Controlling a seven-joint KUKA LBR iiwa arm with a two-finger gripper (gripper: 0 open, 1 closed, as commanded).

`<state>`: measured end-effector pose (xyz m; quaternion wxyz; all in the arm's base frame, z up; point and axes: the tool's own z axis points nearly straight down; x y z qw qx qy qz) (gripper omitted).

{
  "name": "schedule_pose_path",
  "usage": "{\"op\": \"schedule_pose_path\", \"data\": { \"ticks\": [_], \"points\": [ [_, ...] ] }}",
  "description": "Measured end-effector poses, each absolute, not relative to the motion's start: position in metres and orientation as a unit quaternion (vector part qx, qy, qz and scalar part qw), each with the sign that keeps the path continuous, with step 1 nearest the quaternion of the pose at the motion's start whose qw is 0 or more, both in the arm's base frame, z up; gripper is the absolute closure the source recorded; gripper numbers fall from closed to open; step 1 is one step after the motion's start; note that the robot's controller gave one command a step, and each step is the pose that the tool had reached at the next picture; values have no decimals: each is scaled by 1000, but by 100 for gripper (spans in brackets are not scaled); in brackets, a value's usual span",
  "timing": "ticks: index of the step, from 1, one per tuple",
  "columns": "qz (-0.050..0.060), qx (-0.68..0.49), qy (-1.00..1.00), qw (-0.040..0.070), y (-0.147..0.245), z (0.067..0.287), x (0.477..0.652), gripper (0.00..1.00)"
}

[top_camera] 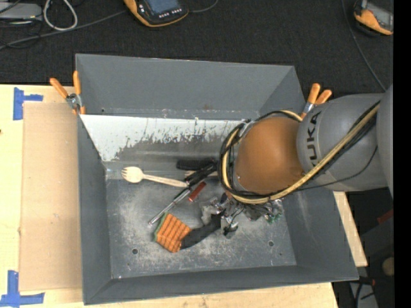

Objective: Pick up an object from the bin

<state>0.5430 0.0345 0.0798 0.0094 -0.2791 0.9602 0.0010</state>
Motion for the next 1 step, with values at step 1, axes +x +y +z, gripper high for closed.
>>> {"op": "schedule_pose_path", "data": {
  "ticks": [1],
  "points": [
    [1,-278,960,9,35,85,543,100]
  ]
}}
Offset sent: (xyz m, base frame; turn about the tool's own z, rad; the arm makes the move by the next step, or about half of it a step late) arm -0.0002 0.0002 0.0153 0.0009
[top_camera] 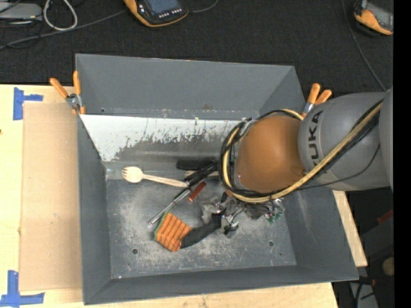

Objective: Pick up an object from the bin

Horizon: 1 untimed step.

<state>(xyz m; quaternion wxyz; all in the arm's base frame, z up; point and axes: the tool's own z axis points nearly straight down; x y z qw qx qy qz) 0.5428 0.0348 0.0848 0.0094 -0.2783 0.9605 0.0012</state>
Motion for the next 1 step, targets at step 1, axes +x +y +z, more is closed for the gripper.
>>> {"op": "schedule_pose_path", "data": {
  "ticks": [1],
  "points": [
    [1,-278,961,10,35,92,543,100]
  ]
}}
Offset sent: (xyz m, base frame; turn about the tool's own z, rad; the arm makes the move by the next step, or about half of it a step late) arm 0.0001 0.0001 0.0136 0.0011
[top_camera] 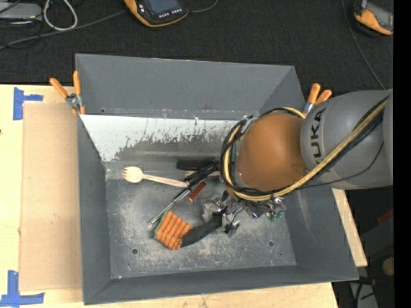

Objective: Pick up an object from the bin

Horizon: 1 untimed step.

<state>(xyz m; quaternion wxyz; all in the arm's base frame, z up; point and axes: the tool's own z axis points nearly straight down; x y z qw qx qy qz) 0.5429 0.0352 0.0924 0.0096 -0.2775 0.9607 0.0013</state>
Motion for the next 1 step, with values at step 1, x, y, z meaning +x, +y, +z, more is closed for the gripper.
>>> {"op": "schedule_pose_path", "data": {
  "ticks": [1],
  "points": [
    [2,-276,961,10,36,98,543,100]
  ]
}}
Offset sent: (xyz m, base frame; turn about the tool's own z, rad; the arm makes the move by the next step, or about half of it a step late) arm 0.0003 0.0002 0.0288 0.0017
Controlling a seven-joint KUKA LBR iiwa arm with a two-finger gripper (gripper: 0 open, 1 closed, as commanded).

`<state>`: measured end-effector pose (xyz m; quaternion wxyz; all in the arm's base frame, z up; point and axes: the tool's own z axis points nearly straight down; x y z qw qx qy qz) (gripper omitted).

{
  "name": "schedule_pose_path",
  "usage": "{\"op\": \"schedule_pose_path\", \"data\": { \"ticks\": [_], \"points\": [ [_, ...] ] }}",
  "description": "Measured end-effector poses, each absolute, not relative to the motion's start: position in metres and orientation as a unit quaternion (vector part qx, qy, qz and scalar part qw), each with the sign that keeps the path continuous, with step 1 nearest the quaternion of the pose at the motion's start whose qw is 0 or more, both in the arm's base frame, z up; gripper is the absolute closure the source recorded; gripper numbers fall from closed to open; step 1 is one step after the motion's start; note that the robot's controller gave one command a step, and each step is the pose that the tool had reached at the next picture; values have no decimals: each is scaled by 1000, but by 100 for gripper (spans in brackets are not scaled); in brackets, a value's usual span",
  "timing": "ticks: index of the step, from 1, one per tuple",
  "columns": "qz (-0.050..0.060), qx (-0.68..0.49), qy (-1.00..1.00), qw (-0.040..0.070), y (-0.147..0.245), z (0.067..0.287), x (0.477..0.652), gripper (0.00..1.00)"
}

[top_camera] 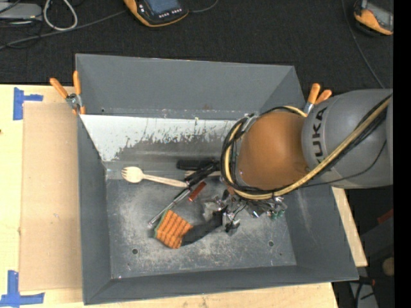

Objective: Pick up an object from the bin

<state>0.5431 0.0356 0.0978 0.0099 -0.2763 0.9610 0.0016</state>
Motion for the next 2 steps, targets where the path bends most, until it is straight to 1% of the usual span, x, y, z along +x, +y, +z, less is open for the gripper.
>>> {"op": "schedule_pose_path", "data": {
  "ticks": [1,2],
  "points": [
    [2,-276,961,9,36,111,543,100],
    [3,-275,961,5,36,153,541,100]
  ]
}}
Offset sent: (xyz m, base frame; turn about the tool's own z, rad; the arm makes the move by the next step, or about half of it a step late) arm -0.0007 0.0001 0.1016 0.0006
